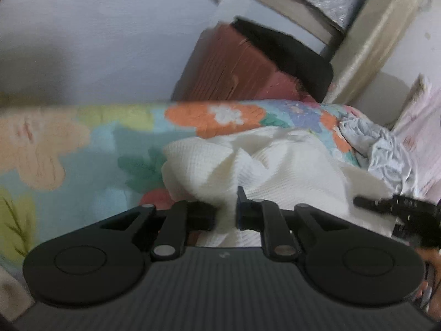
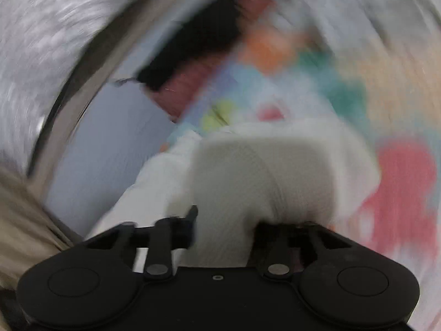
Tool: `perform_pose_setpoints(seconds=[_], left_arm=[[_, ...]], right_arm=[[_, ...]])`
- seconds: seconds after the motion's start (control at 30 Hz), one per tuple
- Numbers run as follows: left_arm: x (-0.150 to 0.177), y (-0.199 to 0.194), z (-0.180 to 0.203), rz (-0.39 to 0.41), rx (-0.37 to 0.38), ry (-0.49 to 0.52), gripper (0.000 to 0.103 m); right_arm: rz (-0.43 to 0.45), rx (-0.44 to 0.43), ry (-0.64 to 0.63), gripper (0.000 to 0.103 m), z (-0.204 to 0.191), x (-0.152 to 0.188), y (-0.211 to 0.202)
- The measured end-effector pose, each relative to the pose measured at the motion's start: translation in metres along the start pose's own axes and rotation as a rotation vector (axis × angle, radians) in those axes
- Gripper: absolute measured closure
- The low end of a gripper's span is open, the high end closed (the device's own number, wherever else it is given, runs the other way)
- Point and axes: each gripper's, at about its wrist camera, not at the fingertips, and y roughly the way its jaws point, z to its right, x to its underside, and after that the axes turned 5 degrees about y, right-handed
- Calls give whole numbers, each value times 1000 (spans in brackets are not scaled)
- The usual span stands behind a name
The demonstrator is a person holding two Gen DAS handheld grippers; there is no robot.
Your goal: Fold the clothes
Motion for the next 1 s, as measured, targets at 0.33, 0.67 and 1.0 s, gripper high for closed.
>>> perform_pose_setpoints(seconds=[0.33,0.67,1.0], left_arm=[[-10,12,42,-104,-279,103,80],[-28,-57,80,151,-198,189,75],[-4,10,43,19,-239,59,76]], right_arm=[[-35,135,55,67,9,-3,-11],[10,261,-156,43,-14,-32,-66],[16,85,-429,44,-26,-36,-84]])
